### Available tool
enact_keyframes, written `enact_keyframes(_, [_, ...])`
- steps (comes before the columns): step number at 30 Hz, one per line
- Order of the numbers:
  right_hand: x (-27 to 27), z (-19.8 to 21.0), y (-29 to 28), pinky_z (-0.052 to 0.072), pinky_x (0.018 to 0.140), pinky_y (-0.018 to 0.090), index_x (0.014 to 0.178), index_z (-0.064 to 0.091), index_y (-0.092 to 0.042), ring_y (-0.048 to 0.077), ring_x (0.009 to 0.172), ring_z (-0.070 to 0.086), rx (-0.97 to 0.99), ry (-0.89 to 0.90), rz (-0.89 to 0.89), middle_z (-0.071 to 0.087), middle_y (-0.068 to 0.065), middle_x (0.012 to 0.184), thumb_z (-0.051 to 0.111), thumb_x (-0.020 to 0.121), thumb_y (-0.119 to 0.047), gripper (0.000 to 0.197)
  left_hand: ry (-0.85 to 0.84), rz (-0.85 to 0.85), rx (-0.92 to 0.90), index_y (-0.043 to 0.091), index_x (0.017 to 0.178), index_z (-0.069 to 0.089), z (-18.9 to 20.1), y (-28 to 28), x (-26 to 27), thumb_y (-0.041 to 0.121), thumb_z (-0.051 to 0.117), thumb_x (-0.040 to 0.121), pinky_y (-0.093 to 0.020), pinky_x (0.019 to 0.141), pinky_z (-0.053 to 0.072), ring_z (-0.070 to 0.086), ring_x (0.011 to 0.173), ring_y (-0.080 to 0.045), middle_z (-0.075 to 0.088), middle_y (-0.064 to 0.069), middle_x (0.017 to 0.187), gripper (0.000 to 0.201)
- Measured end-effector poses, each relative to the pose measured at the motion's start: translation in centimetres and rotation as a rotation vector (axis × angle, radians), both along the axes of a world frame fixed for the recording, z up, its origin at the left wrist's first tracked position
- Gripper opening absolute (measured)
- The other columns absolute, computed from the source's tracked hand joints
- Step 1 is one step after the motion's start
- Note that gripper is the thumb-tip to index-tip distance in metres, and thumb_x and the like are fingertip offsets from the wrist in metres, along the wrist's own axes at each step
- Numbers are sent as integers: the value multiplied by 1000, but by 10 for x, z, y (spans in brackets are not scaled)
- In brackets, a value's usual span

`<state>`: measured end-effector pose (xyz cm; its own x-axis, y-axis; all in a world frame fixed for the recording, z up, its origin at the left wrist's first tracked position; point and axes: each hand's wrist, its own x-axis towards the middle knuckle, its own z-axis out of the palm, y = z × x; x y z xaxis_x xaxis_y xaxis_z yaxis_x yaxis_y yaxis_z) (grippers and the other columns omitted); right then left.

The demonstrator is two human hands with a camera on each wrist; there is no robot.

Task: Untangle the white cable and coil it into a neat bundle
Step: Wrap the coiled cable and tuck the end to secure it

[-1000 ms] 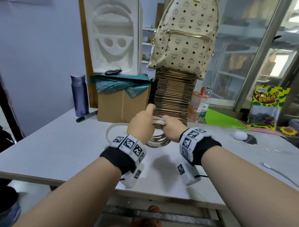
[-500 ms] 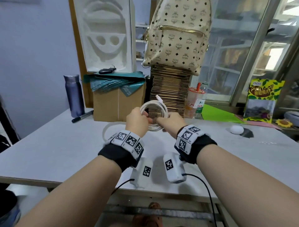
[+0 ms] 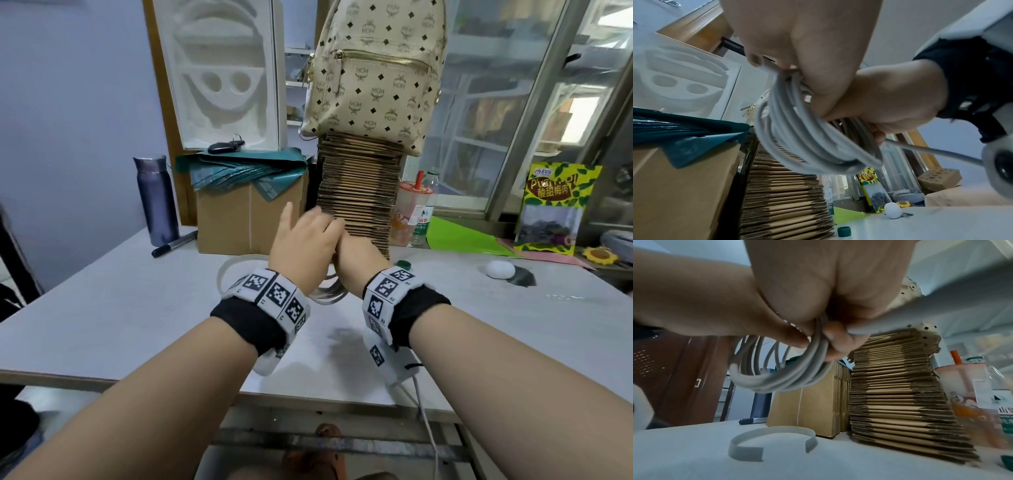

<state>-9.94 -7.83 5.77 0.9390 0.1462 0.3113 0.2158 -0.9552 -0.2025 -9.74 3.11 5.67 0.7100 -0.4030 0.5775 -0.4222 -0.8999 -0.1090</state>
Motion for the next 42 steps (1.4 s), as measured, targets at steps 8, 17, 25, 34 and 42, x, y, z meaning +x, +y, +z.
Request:
enact_keyframes(8, [-1,8,-9,45,74,34,97,55,-14,27,87,56,173,-37,-33,61,7,95,49,89,-16,10,308,-8,-317,5,107,51,11,0,7,-1,38,92,-32,76,37,54,96,-31,49,-13,109,20])
enact_keyframes(17, [0,17,-11,45,60,25,75,60,-21,13,61,55,1207,343,69,63,1,70,58,91,-15,18,510,-159,-1323,13,84,56,13,-2,9,5,38,93,-47,82,56,68,81,-29,64,-9,84,22])
enact_keyframes(25, [2,33,-10,36,67,32,92,51,-9,26,76,50,328,-30,92,54,7,80,42,91,-5,11,346,-57,-673,13,81,54,22,4,9,7,46,89,-30,64,38,53,77,-25,58,-5,78,13])
enact_keyframes(34, [-5,18,-10,34,69,27,103,53,-15,19,78,50,404,-172,53,56,0,86,55,90,-14,13,476,-59,-904,3,94,64,22,5,13,8,43,94,-38,82,51,63,93,-32,68,-14,97,22])
enact_keyframes(42, [2,8,-8,54,60,26,88,57,-16,17,63,62,1206,162,128,64,7,78,62,87,-17,5,857,-176,-1736,6,77,55,18,4,6,11,44,99,-52,90,52,65,89,-33,66,-13,79,25])
